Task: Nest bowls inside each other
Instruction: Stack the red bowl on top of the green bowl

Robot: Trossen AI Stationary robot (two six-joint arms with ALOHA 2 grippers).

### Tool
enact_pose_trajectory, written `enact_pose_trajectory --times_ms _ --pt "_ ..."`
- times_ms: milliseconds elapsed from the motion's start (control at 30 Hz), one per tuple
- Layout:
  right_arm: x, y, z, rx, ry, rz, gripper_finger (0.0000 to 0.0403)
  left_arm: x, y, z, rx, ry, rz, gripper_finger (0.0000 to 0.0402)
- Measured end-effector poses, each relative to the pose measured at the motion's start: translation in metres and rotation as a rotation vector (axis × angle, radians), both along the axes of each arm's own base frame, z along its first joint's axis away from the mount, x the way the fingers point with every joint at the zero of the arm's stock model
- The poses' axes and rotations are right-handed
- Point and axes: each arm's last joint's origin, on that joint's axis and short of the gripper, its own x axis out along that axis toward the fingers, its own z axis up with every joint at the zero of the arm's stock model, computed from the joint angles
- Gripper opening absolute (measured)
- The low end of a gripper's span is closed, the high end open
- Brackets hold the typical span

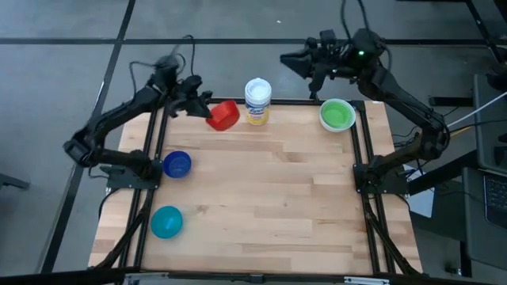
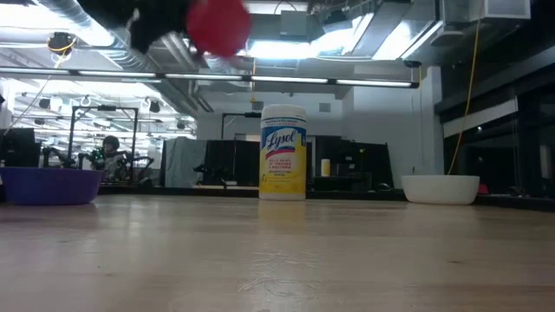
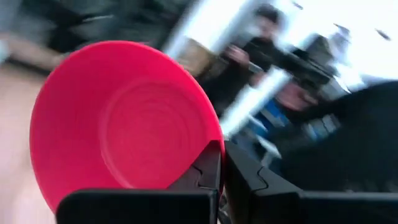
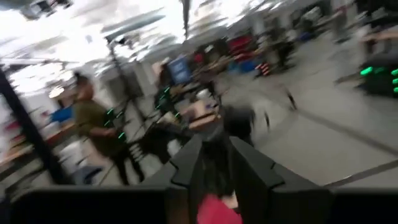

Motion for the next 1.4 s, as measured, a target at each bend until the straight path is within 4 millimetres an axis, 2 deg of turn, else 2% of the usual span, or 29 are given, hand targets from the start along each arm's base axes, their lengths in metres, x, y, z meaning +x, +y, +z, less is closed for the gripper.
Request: enact_pose_trajectory --times_ms 133,267,400,567,800,1000,1400 --pt "0.016 -0.005 -0.012 0.016 0.027 0.141 0.0110 0.010 -0.028 0.044 0.107 -0.094 -0.094 0.0002" --pt "0.033 -0.011 -0.025 0.032 0.045 0.275 0.0129 0.025 -0.052 0.080 0.176 -0.179 -0.171 0.0002" --pt "0.043 -0.009 -0.022 0.006 -0.029 0.462 0.0138 0.040 -0.072 0.103 0.224 -0.264 -0.228 0.0002" --pt "0.050 -0.003 -0.017 0.016 -0.083 0.619 0.0133 0.064 -0.094 0.121 0.259 -0.381 -0.289 0.0002" --pt "0.062 0.018 -0.021 0.018 -0.058 0.745 0.0114 0.102 -0.104 0.130 0.249 -0.437 -0.345 0.0002" --pt "0.066 0.036 -0.021 0.008 -0.045 0.840 0.0115 0.122 -0.104 0.131 0.243 -0.439 -0.365 0.0002" --pt "0.071 0.058 -0.021 0.006 -0.038 0.925 0.0132 0.129 -0.107 0.136 0.242 -0.460 -0.369 0.0002"
